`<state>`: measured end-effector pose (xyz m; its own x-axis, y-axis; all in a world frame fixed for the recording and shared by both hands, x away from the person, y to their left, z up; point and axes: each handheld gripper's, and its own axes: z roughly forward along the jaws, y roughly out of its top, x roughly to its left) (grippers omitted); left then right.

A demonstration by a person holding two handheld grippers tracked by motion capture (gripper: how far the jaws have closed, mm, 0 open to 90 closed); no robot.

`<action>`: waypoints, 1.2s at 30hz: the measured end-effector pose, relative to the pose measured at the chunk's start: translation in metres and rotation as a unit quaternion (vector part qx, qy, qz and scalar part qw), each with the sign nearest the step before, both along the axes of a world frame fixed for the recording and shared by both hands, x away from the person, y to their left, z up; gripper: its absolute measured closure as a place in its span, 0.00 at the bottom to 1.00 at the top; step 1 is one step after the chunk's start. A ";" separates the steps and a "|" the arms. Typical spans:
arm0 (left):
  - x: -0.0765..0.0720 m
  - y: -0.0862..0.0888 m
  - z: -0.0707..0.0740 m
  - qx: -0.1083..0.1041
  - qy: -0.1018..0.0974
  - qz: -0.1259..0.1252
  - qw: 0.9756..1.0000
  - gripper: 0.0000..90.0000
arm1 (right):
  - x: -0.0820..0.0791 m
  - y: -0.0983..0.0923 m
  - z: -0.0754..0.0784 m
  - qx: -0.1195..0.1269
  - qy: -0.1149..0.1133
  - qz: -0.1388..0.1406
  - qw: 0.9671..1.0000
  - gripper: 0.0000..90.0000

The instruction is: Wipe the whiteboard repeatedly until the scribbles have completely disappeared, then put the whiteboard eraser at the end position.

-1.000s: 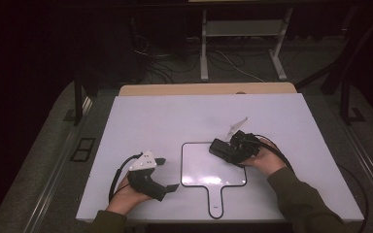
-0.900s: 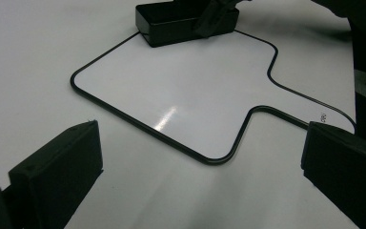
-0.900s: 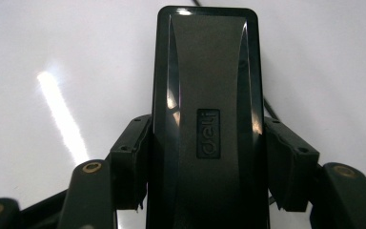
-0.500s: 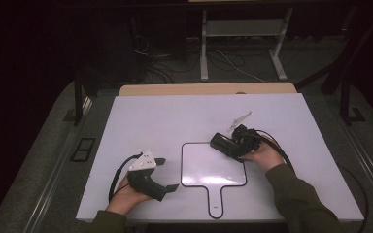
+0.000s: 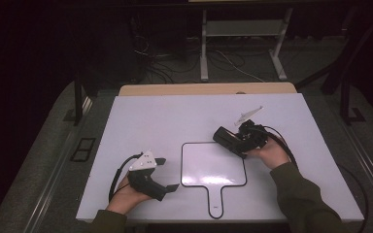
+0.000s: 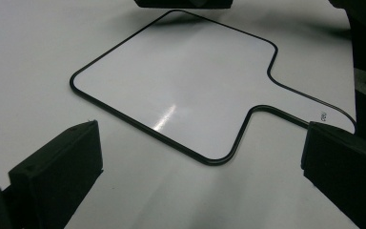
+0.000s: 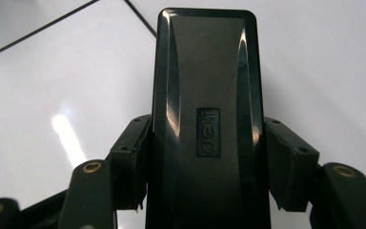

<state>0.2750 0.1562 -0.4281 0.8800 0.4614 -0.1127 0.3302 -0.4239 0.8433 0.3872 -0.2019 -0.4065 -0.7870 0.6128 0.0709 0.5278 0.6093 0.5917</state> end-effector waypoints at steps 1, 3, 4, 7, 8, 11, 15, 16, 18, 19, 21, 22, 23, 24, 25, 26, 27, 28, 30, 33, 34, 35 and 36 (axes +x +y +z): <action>0.001 0.000 0.000 0.000 0.001 0.000 1.000 0.00 | 0.001 0.000 0.000 0.002 -0.001 -0.003 1.000 0.43; 0.001 0.000 0.001 -0.002 0.000 0.001 1.000 0.00 | 0.003 0.001 0.000 0.003 -0.002 -0.007 1.000 0.43; 0.001 0.000 0.001 -0.002 0.000 0.001 1.000 0.00 | 0.004 0.001 0.000 0.001 -0.003 -0.007 1.000 0.43; 0.000 0.000 0.000 -0.001 0.001 0.000 1.000 0.00 | 0.007 0.002 0.002 0.001 -0.005 -0.010 1.000 0.43; 0.000 0.000 0.000 0.001 0.001 -0.001 1.000 0.00 | 0.007 0.002 0.003 0.002 -0.004 -0.011 1.000 0.43; 0.000 -0.001 0.000 0.001 0.001 -0.001 1.000 0.00 | 0.013 0.006 0.008 0.009 -0.008 -0.015 1.000 0.43; 0.000 0.000 0.000 0.001 0.001 -0.001 1.000 0.00 | 0.020 0.012 0.012 0.007 -0.010 -0.012 1.000 0.43; 0.000 0.000 0.000 0.001 0.001 0.000 1.000 0.00 | 0.023 0.014 0.014 0.008 -0.010 -0.012 1.000 0.43; 0.000 0.000 0.000 -0.001 0.001 0.000 1.000 0.00 | 0.029 0.017 0.016 0.006 -0.012 -0.012 1.000 0.43; 0.000 0.000 0.000 -0.003 0.001 0.000 1.000 0.00 | 0.032 0.019 0.017 0.007 -0.013 -0.012 1.000 0.43; 0.000 0.000 0.000 -0.003 0.001 0.000 1.000 0.00 | 0.038 0.022 0.019 0.005 -0.014 -0.014 1.000 0.43; 0.000 0.000 0.000 -0.004 0.001 0.000 1.000 0.00 | 0.042 0.024 0.020 0.004 -0.015 -0.016 1.000 0.43; 0.000 0.000 0.000 -0.006 0.002 0.001 1.000 0.00 | 0.045 0.025 0.020 0.004 -0.013 -0.018 1.000 0.43; -0.001 0.001 0.000 -0.006 0.001 0.001 1.000 0.00 | 0.049 0.027 0.020 0.002 -0.014 -0.018 1.000 0.43; -0.001 0.001 0.001 -0.006 0.001 0.002 1.000 0.00 | 0.052 0.028 0.021 0.000 -0.014 -0.019 1.000 0.43; -0.001 0.001 0.001 -0.007 0.000 0.002 1.000 0.00 | 0.056 0.030 0.021 -0.003 -0.013 -0.022 1.000 0.43; -0.001 0.001 0.001 -0.006 0.000 0.001 1.000 0.00 | 0.064 0.032 0.021 -0.004 -0.015 -0.023 1.000 0.43; -0.001 0.001 0.001 -0.005 -0.001 0.001 1.000 0.00 | 0.068 0.033 0.021 -0.005 -0.014 -0.024 1.000 0.43; -0.001 0.001 0.001 -0.005 0.000 0.000 1.000 0.00 | 0.071 0.034 0.021 -0.004 -0.015 -0.026 1.000 0.43; -0.001 0.001 0.001 -0.002 -0.001 -0.001 1.000 0.00 | 0.081 0.037 0.019 -0.004 -0.012 -0.029 1.000 0.43; -0.002 0.002 0.001 -0.003 -0.001 -0.001 1.000 0.00 | 0.084 0.039 0.018 -0.005 -0.012 -0.031 0.999 0.43; -0.002 0.002 0.001 -0.003 -0.001 -0.001 1.000 0.00 | 0.087 0.040 0.016 -0.006 -0.010 -0.031 0.999 0.43; -0.002 0.001 0.002 -0.004 -0.002 -0.001 1.000 0.00 | 0.090 0.041 0.014 -0.005 -0.007 -0.030 1.000 0.43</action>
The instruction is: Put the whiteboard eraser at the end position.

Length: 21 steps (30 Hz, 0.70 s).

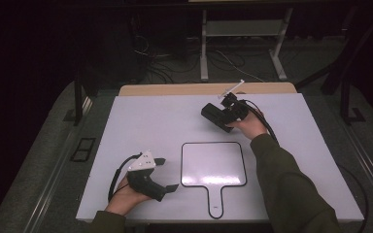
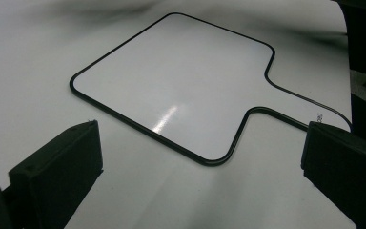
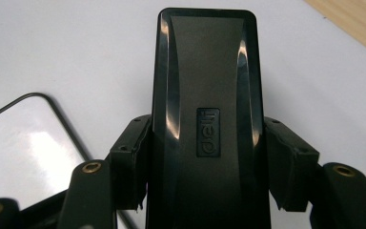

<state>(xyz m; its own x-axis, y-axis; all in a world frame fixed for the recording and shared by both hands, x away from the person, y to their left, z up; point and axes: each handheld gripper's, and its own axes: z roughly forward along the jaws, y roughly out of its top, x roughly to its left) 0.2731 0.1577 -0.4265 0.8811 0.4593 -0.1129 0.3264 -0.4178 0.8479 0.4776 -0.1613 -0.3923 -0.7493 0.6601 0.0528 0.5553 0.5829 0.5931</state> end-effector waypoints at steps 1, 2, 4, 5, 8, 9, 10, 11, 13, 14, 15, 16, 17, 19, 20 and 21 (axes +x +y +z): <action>0.000 0.000 0.000 -0.001 0.000 0.000 1.000 0.00 | 0.003 0.001 -0.002 0.000 0.002 0.001 1.000 0.43; 0.000 0.000 0.000 0.000 -0.001 0.000 1.000 0.00 | 0.005 0.003 -0.003 -0.001 0.002 0.001 1.000 0.43; -0.001 0.000 0.000 0.000 0.001 -0.001 1.000 0.00 | 0.010 0.006 -0.007 -0.004 0.001 0.000 1.000 0.43; -0.001 0.000 0.000 0.001 0.000 -0.001 1.000 0.00 | 0.012 0.008 -0.009 -0.006 0.002 -0.001 1.000 0.43; -0.001 0.000 0.000 -0.001 0.000 0.000 1.000 0.00 | 0.017 0.013 -0.015 -0.015 0.006 -0.002 1.000 0.43; 0.000 0.000 0.000 -0.002 0.001 -0.001 1.000 0.00 | 0.019 0.014 -0.018 -0.020 0.008 -0.005 1.000 0.43; 0.000 0.000 0.000 -0.002 0.001 -0.001 1.000 0.00 | 0.021 0.016 -0.020 -0.026 0.009 -0.008 1.000 0.43; 0.000 0.000 0.000 -0.002 0.001 -0.001 1.000 0.00 | 0.023 0.016 -0.022 -0.032 0.009 -0.009 0.999 0.43; 0.000 0.000 0.000 -0.003 0.001 -0.001 1.000 0.00 | 0.027 0.017 -0.026 -0.034 0.011 -0.013 0.999 0.43; 0.000 0.000 0.000 -0.003 0.001 -0.001 1.000 0.00 | 0.028 0.018 -0.027 -0.033 0.014 -0.013 0.999 0.43; 0.000 0.000 0.000 -0.002 0.001 -0.002 1.000 0.00 | 0.029 0.019 -0.029 -0.034 0.015 -0.012 0.999 0.43; 0.000 0.000 0.000 -0.002 0.001 -0.002 1.000 0.00 | 0.030 0.019 -0.030 -0.036 0.016 -0.011 0.999 0.43; 0.000 0.000 0.000 -0.003 0.001 -0.001 1.000 0.00 | 0.030 0.021 -0.032 -0.035 0.015 -0.013 0.999 0.43; 0.000 0.000 0.000 -0.003 0.001 -0.001 1.000 0.00 | 0.031 0.022 -0.036 -0.040 0.017 -0.014 0.999 0.43; 0.000 0.000 0.000 -0.003 0.002 -0.001 1.000 0.00 | 0.031 0.022 -0.038 -0.041 0.019 -0.013 0.999 0.43; 0.000 0.000 0.000 -0.003 0.002 -0.001 1.000 0.00 | 0.031 0.022 -0.040 -0.042 0.018 -0.015 0.999 0.43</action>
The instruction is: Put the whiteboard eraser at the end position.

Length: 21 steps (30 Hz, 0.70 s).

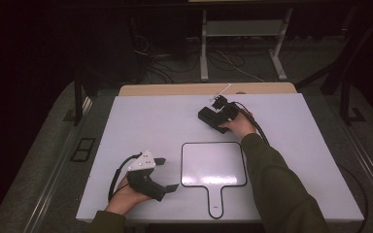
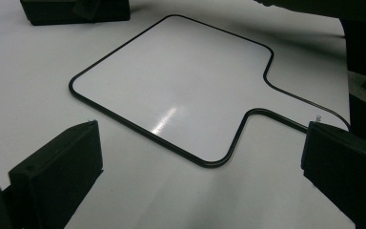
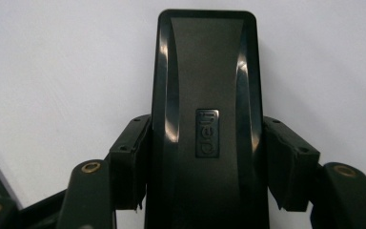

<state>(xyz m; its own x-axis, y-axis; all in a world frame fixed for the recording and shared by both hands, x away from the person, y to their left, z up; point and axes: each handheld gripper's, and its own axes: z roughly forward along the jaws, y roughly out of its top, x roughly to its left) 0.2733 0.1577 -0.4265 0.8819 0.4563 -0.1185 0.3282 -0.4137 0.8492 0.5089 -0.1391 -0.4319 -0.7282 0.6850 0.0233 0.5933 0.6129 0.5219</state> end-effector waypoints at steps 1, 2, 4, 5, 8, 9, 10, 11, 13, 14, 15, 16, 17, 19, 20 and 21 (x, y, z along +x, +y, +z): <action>0.000 0.000 0.000 0.000 0.000 0.000 1.000 0.00 | 0.000 0.000 0.000 0.005 0.000 -0.003 1.000 0.42; 0.000 0.000 0.000 0.000 0.000 0.000 1.000 0.00 | 0.001 -0.001 0.000 0.007 0.003 -0.001 1.000 0.42; 0.000 0.000 0.000 0.000 0.000 0.001 1.000 0.00 | 0.000 -0.003 0.000 0.014 0.003 -0.003 1.000 0.42; 0.000 0.000 0.000 0.000 0.001 0.001 1.000 0.00 | 0.001 -0.004 0.000 0.016 0.001 -0.001 1.000 0.42; 0.001 -0.001 -0.001 0.000 -0.001 0.001 1.000 0.00 | 0.001 -0.008 0.001 0.036 0.002 -0.009 0.999 0.39; 0.001 -0.001 -0.001 0.000 -0.002 0.001 1.000 0.00 | 0.001 -0.008 0.002 0.039 0.001 -0.012 0.999 0.38; 0.002 -0.001 -0.001 -0.001 -0.002 0.002 1.000 0.00 | 0.000 -0.009 0.003 0.040 -0.001 -0.014 0.999 0.37; 0.002 -0.001 -0.001 0.000 -0.002 0.002 1.000 0.00 | 0.000 -0.010 0.004 0.042 -0.005 -0.013 0.999 0.36; 0.003 -0.001 -0.001 0.001 -0.003 0.003 1.000 0.00 | 0.000 -0.011 0.007 0.046 -0.011 -0.016 0.999 0.34; 0.004 -0.001 -0.002 0.000 -0.001 0.004 1.000 0.00 | -0.001 -0.011 0.008 0.049 -0.014 -0.017 0.999 0.33; 0.005 -0.001 -0.003 -0.001 -0.001 0.006 1.000 0.00 | -0.002 -0.012 0.009 0.052 -0.018 -0.019 0.998 0.32; 0.006 -0.002 -0.003 -0.001 0.001 0.007 1.000 0.00 | -0.002 -0.013 0.011 0.055 -0.021 -0.020 0.998 0.31; 0.007 -0.002 -0.004 0.000 0.000 0.007 1.000 0.00 | -0.003 -0.014 0.012 0.058 -0.020 -0.023 0.998 0.31; 0.008 -0.002 -0.005 0.003 -0.001 0.008 1.000 0.00 | -0.004 -0.016 0.015 0.070 -0.023 -0.021 0.997 0.30; 0.008 -0.003 -0.006 0.004 -0.001 0.009 1.000 0.00 | -0.005 -0.018 0.016 0.076 -0.024 -0.020 0.997 0.29; 0.009 -0.003 -0.007 0.006 0.000 0.010 1.000 0.00 | -0.006 -0.019 0.017 0.080 -0.026 -0.018 0.996 0.29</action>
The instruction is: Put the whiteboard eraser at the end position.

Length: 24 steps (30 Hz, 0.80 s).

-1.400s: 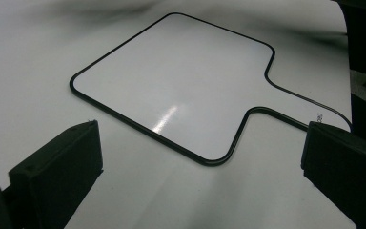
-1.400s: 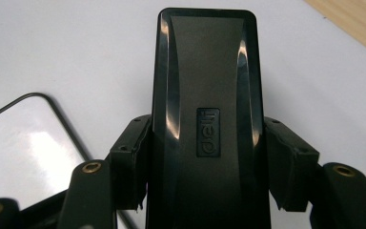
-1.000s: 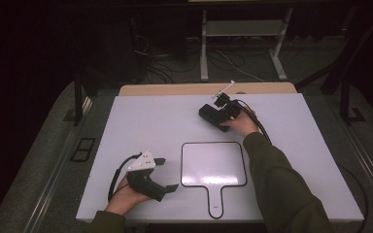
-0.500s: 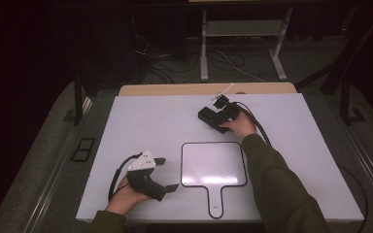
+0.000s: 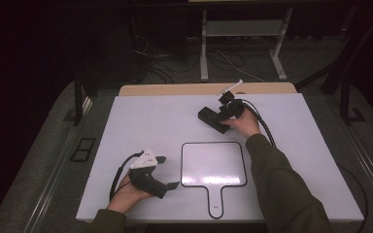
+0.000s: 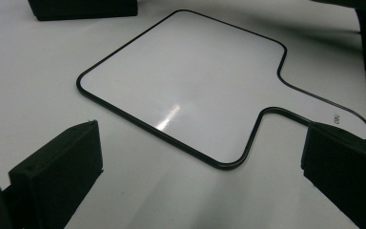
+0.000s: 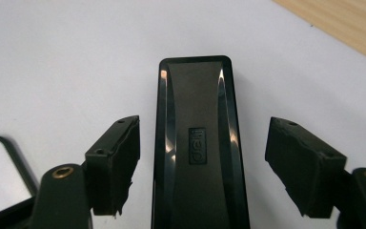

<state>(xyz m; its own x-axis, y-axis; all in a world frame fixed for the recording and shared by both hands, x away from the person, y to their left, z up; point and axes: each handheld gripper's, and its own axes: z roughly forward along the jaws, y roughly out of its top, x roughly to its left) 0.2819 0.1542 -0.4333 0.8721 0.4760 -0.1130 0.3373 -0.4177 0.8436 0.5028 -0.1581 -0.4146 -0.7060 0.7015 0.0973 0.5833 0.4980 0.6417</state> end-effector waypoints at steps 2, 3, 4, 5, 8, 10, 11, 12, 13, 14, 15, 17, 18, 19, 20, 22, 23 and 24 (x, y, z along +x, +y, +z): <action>0.002 -0.001 -0.001 0.001 0.001 0.000 1.000 0.00 | -0.003 -0.003 0.002 0.003 -0.004 0.000 1.000 0.28; 0.002 -0.001 -0.002 0.001 -0.001 0.000 1.000 0.00 | -0.004 -0.005 0.003 -0.001 -0.010 -0.002 1.000 0.27; 0.003 -0.001 -0.003 0.002 -0.002 0.000 1.000 0.00 | -0.006 -0.006 0.004 -0.005 -0.014 -0.004 1.000 0.26; 0.004 -0.001 -0.003 0.004 -0.002 0.000 1.000 0.00 | -0.008 -0.008 0.005 -0.005 -0.019 -0.009 1.000 0.26; 0.004 -0.001 -0.005 0.008 0.001 0.002 1.000 0.00 | -0.015 -0.014 0.009 0.010 -0.027 -0.016 0.999 0.25; 0.004 -0.001 -0.005 0.007 0.001 0.005 1.000 0.00 | -0.023 -0.016 0.011 -0.002 -0.055 -0.020 0.998 0.23; 0.004 -0.001 -0.005 0.008 0.001 0.005 1.000 0.00 | -0.027 -0.016 0.011 -0.002 -0.063 -0.023 0.998 0.23; 0.004 -0.002 -0.005 0.008 0.000 0.005 1.000 0.00 | -0.029 -0.017 0.012 0.002 -0.063 -0.022 0.998 0.23; 0.003 -0.002 -0.005 0.008 -0.001 0.005 1.000 0.00 | -0.032 -0.018 0.014 0.007 -0.060 -0.020 0.998 0.22; 0.003 -0.002 -0.005 0.009 -0.002 0.005 1.000 0.00 | -0.034 -0.019 0.015 0.014 -0.057 -0.020 0.998 0.21; 0.003 -0.002 -0.005 0.009 -0.002 0.005 1.000 0.00 | -0.036 -0.020 0.015 0.018 -0.053 -0.018 0.998 0.21; 0.002 -0.001 -0.004 0.007 -0.003 0.005 1.000 0.00 | -0.040 -0.020 0.017 0.025 -0.043 -0.012 0.999 0.20; 0.002 -0.001 -0.004 0.007 -0.003 0.005 1.000 0.00 | -0.042 -0.020 0.018 0.028 -0.043 -0.008 0.999 0.20; 0.002 -0.001 -0.004 0.007 -0.004 0.005 1.000 0.00 | -0.043 -0.021 0.018 0.028 -0.045 -0.007 0.999 0.20; 0.002 0.000 -0.003 0.009 -0.004 0.004 1.000 0.00 | -0.045 -0.021 0.019 0.029 -0.048 -0.005 0.998 0.20; 0.002 0.000 -0.003 0.008 -0.004 0.005 1.000 0.00 | -0.048 -0.022 0.021 0.035 -0.053 -0.006 0.998 0.20; 0.002 0.000 -0.003 0.008 -0.004 0.005 1.000 0.00 | -0.049 -0.022 0.021 0.037 -0.056 -0.005 0.998 0.20; 0.002 0.000 -0.003 0.008 -0.003 0.005 1.000 0.00 | -0.051 -0.023 0.022 0.036 -0.058 -0.005 0.998 0.20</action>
